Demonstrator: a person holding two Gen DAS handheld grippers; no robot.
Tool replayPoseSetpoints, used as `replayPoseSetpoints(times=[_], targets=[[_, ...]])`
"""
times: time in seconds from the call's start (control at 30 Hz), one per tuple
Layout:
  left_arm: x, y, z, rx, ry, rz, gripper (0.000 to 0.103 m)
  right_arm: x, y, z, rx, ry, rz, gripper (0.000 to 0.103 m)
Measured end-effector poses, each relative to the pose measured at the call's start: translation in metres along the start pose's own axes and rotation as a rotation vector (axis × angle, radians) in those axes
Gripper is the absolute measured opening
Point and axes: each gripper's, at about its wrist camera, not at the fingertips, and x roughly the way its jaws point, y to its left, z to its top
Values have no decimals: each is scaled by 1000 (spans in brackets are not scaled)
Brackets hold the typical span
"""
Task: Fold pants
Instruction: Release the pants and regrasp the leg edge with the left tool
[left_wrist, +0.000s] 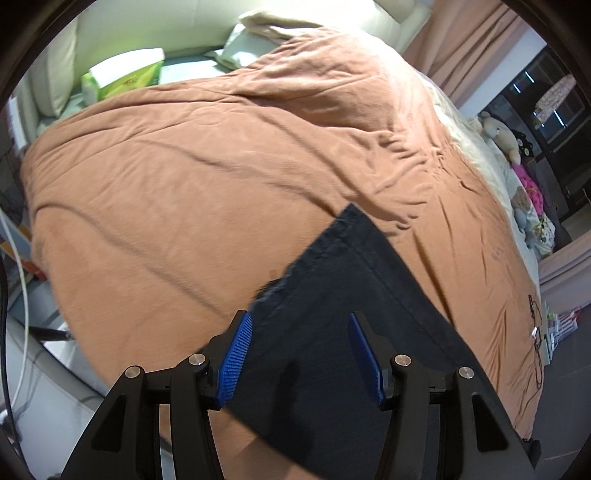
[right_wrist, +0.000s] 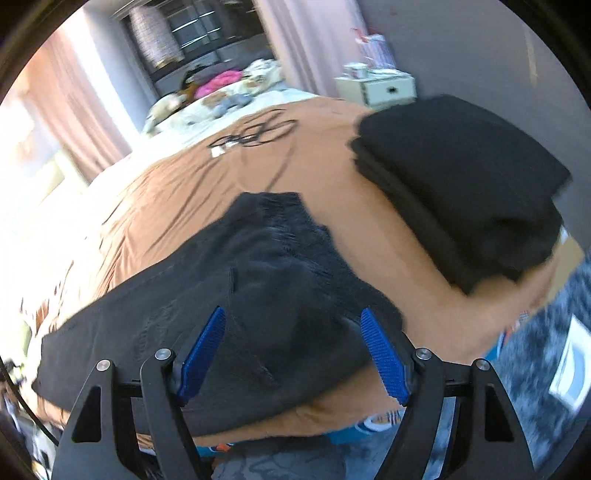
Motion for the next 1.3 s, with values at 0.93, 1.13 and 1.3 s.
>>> replayPoseSetpoints(times=[0.93,1.13,1.3], targets=[[106,-95,61,-17,58,86,54,166,229,70,-573,230,262,70],[121,-95,71,-27,71,146,51,186,270,73,-674,253,305,70],[134,-96,78,-30,86,181,41,211,309,73,-765,280,351,70]])
